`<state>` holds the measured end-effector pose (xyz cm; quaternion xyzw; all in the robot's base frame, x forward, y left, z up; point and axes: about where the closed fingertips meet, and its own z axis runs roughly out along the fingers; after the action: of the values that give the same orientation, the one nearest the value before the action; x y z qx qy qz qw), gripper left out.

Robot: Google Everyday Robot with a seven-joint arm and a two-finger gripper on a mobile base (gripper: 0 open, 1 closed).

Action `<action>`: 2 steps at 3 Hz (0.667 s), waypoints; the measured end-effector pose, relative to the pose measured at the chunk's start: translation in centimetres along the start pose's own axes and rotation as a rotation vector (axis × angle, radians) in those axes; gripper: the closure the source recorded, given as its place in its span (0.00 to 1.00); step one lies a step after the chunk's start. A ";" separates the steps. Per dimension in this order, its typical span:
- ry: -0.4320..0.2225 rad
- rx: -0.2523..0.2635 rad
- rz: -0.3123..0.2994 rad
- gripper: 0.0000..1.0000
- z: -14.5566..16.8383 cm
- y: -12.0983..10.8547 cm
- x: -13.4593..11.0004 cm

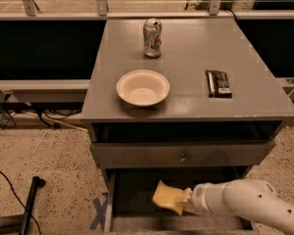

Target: Pick sponge from middle drawer and place on counter

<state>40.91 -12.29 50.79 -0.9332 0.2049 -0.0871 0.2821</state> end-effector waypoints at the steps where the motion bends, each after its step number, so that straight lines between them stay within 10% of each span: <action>1: 0.084 0.045 0.031 1.00 -4.4 -1.9 1.9; 2: 0.082 0.048 0.030 1.00 -4.6 -2.0 1.9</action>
Offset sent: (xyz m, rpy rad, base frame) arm 0.0105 -0.0100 0.0389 0.0152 -0.0545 -0.0479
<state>41.99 -13.90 55.79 -0.9187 0.2281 -0.1261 0.2969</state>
